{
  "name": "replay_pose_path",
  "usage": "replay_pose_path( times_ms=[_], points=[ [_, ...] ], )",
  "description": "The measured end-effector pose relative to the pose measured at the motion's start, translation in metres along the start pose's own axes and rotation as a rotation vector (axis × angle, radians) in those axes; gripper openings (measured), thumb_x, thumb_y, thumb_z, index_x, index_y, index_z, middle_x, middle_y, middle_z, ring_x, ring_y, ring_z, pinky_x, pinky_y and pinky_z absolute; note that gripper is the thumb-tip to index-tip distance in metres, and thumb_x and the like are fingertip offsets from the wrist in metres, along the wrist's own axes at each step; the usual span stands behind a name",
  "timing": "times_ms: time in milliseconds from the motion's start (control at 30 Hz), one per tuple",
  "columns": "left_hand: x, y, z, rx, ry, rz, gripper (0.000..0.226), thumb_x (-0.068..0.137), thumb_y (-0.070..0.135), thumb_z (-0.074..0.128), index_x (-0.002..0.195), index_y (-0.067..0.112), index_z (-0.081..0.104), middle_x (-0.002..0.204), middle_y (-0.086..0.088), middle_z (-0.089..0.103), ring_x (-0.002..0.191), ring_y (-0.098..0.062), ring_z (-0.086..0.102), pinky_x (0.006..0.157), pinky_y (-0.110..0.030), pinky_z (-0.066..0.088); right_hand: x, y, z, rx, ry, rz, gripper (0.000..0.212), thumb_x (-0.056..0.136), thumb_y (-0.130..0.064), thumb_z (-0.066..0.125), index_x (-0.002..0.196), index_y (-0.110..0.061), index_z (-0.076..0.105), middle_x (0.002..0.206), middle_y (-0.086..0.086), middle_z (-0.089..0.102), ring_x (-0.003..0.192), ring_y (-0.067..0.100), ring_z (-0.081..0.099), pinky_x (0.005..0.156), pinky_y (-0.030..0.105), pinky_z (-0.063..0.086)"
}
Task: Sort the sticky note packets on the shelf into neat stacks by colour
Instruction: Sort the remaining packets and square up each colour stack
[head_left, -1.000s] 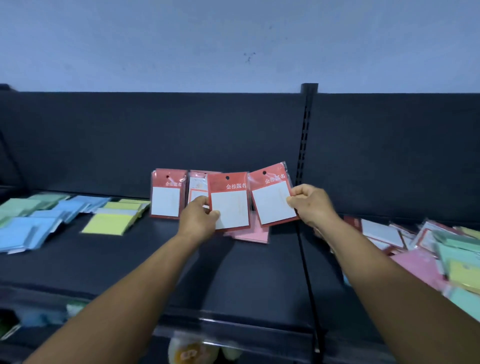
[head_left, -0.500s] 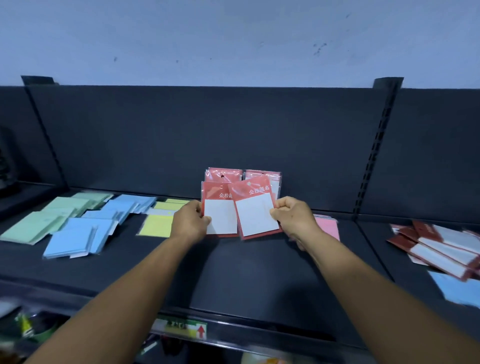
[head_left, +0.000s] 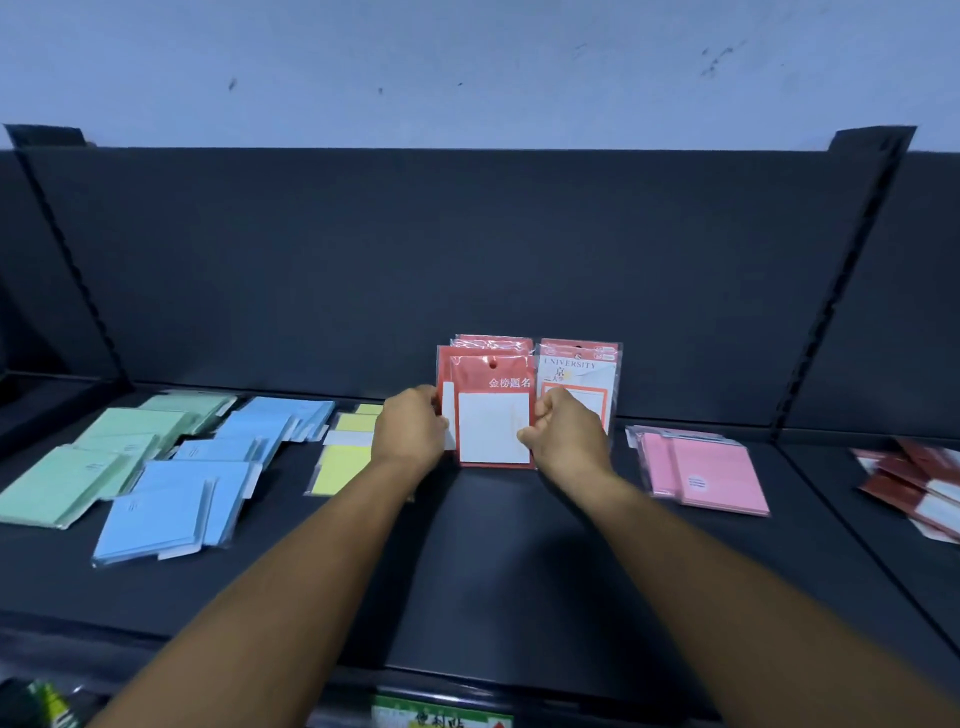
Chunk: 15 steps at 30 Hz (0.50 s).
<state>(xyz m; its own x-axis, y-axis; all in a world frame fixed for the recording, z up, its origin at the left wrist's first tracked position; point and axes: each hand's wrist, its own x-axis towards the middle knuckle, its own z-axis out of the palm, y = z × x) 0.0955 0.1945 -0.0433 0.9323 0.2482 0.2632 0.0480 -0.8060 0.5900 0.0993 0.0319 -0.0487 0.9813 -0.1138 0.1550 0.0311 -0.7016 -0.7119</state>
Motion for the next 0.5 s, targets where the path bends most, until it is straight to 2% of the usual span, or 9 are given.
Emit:
replay_pose_path(
  times_ms=[100, 233, 333, 400, 500],
  points=[
    [0.003, 0.002, 0.001, 0.018, 0.002, 0.047, 0.021, 0.081, -0.002, 0.046, 0.091, 0.004, 0.063, 0.087, -0.013, 0.067, 0.079, -0.033, 0.058, 0.06, -0.029, 0.041, 0.004, -0.004, 0.003, -0.043, 0.016, -0.036, 0.02, 0.085, -0.014, 0.063, 0.091, -0.016, 0.044, 0.084, 0.002, 0.06, 0.08, 0.025, 0.057, 0.067, 0.028, 0.04],
    [0.004, 0.003, 0.003, 0.078, -0.029, 0.089, 0.013, 0.083, -0.001, 0.045, 0.088, 0.003, 0.055, 0.095, -0.016, 0.064, 0.086, -0.035, 0.057, 0.065, -0.033, 0.042, 0.002, -0.006, 0.004, -0.068, 0.029, -0.048, 0.03, 0.085, -0.014, 0.066, 0.101, -0.012, 0.041, 0.09, 0.005, 0.058, 0.084, 0.026, 0.058, 0.07, 0.03, 0.043],
    [-0.002, 0.006, 0.003, 0.12, -0.045, 0.108, 0.019, 0.085, 0.001, 0.047, 0.102, 0.002, 0.056, 0.104, -0.016, 0.058, 0.096, -0.035, 0.057, 0.071, -0.033, 0.041, -0.002, -0.005, 0.003, -0.082, 0.026, -0.06, 0.035, 0.084, -0.017, 0.068, 0.105, -0.01, 0.042, 0.095, 0.006, 0.056, 0.084, 0.025, 0.056, 0.069, 0.029, 0.04],
    [-0.008, 0.009, 0.003, 0.157, -0.06, 0.148, 0.027, 0.086, 0.002, 0.051, 0.113, 0.003, 0.054, 0.112, -0.015, 0.054, 0.106, -0.033, 0.054, 0.081, -0.033, 0.043, -0.005, -0.005, -0.002, -0.117, 0.032, -0.081, 0.035, 0.084, -0.021, 0.068, 0.108, -0.01, 0.044, 0.103, 0.005, 0.054, 0.087, 0.024, 0.053, 0.07, 0.029, 0.038],
    [-0.021, 0.016, 0.003, 0.215, -0.101, 0.204, 0.049, 0.089, 0.007, 0.054, 0.136, 0.004, 0.039, 0.133, -0.012, 0.044, 0.124, -0.029, 0.041, 0.097, -0.031, 0.038, -0.012, -0.003, -0.012, -0.22, 0.024, -0.135, 0.046, 0.086, -0.027, 0.066, 0.124, -0.013, 0.045, 0.125, 0.004, 0.049, 0.112, 0.025, 0.05, 0.087, 0.034, 0.043]
  ],
)
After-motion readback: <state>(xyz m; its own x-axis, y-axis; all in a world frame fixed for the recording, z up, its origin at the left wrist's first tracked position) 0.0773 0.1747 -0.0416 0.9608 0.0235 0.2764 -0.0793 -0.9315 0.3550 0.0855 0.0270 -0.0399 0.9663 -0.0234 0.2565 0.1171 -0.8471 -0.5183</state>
